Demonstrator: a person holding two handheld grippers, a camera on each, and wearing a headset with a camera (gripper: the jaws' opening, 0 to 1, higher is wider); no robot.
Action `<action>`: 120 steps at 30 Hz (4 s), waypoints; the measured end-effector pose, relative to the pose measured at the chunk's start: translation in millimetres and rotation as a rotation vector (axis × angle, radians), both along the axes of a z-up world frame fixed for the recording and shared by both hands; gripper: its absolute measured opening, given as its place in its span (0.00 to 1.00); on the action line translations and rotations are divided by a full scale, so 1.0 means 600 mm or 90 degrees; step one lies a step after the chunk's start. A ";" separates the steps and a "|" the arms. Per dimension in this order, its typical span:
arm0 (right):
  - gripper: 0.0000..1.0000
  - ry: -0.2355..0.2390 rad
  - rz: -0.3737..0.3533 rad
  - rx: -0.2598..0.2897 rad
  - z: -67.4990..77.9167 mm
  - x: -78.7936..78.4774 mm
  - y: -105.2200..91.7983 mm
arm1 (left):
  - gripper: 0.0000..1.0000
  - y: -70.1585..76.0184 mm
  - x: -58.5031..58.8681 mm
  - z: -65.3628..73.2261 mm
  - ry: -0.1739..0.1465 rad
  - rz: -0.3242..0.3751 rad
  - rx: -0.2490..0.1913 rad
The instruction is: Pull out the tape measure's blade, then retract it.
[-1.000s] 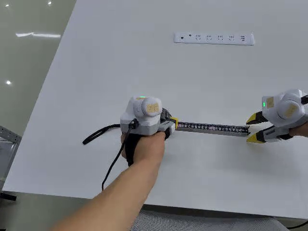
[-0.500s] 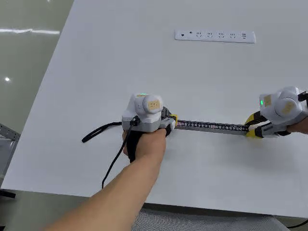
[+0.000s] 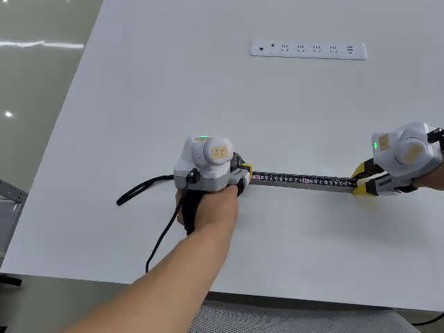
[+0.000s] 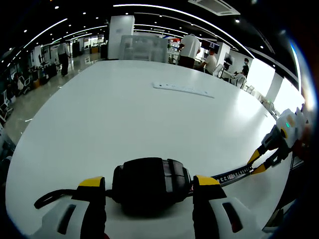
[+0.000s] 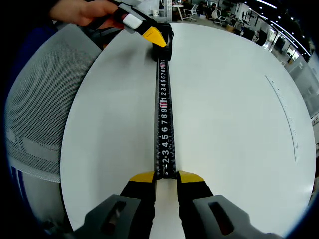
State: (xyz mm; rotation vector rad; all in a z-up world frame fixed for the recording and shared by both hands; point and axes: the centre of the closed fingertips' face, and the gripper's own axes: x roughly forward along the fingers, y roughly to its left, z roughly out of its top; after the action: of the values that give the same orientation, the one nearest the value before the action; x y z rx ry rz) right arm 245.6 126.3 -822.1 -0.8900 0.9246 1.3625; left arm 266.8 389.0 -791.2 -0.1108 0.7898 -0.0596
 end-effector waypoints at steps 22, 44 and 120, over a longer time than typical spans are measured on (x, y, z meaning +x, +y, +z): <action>0.12 0.001 0.002 -0.006 0.000 0.000 0.001 | 0.59 -0.005 -0.002 0.003 -0.020 -0.010 0.002; 0.12 -0.001 -0.002 0.003 0.000 0.006 0.011 | 0.56 -0.005 -0.003 0.003 -0.025 -0.028 0.003; 0.12 0.018 0.019 0.069 0.000 0.015 0.150 | 0.55 -0.003 -0.004 0.004 -0.032 -0.037 -0.032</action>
State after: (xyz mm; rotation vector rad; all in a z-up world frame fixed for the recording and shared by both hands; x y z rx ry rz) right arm 254.6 216.4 -821.8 -0.8061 0.8536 1.4411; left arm 264.6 387.1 -788.6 -0.1333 0.7420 -0.1363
